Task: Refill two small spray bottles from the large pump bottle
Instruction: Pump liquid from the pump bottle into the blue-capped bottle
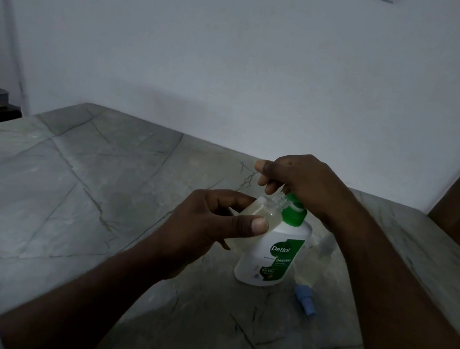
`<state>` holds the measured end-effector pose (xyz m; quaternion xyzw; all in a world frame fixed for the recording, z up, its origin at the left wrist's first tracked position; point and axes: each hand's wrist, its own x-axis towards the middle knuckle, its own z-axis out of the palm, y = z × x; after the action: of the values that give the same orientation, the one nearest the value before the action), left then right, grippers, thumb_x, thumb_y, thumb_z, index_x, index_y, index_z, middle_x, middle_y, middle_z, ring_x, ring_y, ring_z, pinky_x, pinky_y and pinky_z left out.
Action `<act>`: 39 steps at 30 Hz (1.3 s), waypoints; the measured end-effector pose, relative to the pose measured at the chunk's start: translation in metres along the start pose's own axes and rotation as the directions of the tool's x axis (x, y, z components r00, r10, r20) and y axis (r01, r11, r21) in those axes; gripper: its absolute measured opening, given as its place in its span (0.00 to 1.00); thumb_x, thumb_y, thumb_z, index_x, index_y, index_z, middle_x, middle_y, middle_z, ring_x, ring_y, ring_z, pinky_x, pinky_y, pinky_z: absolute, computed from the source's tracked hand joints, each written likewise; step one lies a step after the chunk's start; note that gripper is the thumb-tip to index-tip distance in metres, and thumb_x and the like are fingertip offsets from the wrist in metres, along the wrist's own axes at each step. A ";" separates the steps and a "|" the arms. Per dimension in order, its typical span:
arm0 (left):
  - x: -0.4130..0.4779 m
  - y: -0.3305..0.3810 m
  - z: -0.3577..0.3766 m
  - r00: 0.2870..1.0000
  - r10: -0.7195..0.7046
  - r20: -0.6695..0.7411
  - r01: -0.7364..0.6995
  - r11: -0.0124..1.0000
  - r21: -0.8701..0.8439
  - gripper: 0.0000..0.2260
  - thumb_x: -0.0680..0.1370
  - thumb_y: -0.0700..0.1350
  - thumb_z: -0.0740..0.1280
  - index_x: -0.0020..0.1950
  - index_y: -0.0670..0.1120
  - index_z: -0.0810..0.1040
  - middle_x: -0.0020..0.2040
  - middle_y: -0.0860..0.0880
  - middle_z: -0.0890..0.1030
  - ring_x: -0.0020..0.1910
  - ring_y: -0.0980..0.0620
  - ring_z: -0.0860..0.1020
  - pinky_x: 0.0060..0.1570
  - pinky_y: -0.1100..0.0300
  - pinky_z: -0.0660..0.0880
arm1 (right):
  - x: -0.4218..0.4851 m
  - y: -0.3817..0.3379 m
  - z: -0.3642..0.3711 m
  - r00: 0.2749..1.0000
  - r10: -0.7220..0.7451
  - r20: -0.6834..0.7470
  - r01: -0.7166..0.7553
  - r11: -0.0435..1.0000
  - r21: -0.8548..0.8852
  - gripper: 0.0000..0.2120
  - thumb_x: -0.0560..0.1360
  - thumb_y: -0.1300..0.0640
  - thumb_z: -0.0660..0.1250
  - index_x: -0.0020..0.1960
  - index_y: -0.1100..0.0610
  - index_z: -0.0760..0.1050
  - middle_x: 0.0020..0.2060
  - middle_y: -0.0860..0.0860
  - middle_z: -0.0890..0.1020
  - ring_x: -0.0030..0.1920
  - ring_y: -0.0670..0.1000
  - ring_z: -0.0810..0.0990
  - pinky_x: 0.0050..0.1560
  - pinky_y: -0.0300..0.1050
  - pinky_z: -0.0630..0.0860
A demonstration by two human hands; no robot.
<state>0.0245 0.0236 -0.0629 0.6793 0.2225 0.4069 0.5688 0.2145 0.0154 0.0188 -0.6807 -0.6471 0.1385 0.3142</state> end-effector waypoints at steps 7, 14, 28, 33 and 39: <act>0.001 0.000 0.001 1.000 -0.003 0.000 0.003 1.000 -0.015 0.19 0.67 0.56 0.77 0.54 0.49 0.87 0.49 0.42 0.87 0.46 0.39 0.84 0.49 0.36 0.78 | 0.000 0.003 -0.007 0.987 -0.057 -0.152 0.057 0.998 -0.007 0.20 0.77 0.34 0.66 0.42 0.50 0.84 0.35 0.45 0.86 0.35 0.41 0.81 0.40 0.42 0.73; 0.001 -0.001 -0.001 1.000 0.001 -0.003 -0.001 1.000 -0.020 0.18 0.67 0.56 0.77 0.53 0.49 0.87 0.49 0.43 0.87 0.47 0.36 0.84 0.49 0.34 0.78 | 0.003 0.002 -0.002 0.999 -0.016 -0.029 0.016 1.000 0.006 0.18 0.77 0.38 0.67 0.42 0.51 0.85 0.38 0.45 0.86 0.40 0.46 0.82 0.47 0.46 0.76; 0.001 0.001 0.001 1.000 0.006 -0.005 -0.006 1.000 -0.011 0.20 0.66 0.57 0.78 0.54 0.51 0.87 0.50 0.44 0.87 0.50 0.35 0.83 0.53 0.30 0.77 | 0.003 0.007 -0.007 0.989 -0.055 -0.139 0.056 0.998 0.003 0.19 0.76 0.34 0.66 0.41 0.49 0.84 0.35 0.41 0.86 0.33 0.35 0.79 0.39 0.41 0.71; 0.002 0.000 0.000 1.000 0.007 -0.009 -0.007 1.000 -0.015 0.19 0.66 0.57 0.78 0.53 0.51 0.87 0.50 0.44 0.87 0.50 0.34 0.83 0.53 0.29 0.76 | 0.003 0.003 -0.005 0.999 -0.026 -0.035 0.028 0.999 0.037 0.18 0.77 0.37 0.67 0.43 0.51 0.85 0.37 0.45 0.87 0.38 0.43 0.81 0.45 0.45 0.74; 0.002 -0.003 0.000 1.000 0.007 0.001 -0.007 1.000 -0.009 0.18 0.67 0.57 0.78 0.53 0.51 0.87 0.49 0.44 0.87 0.47 0.38 0.84 0.49 0.38 0.79 | 0.002 0.002 -0.001 1.000 0.000 0.023 0.001 1.000 -0.001 0.19 0.77 0.38 0.67 0.45 0.52 0.85 0.41 0.47 0.86 0.42 0.48 0.81 0.51 0.50 0.76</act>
<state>0.0258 0.0259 -0.0651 0.6778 0.2179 0.4095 0.5705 0.2172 0.0172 0.0191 -0.6791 -0.6510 0.1460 0.3062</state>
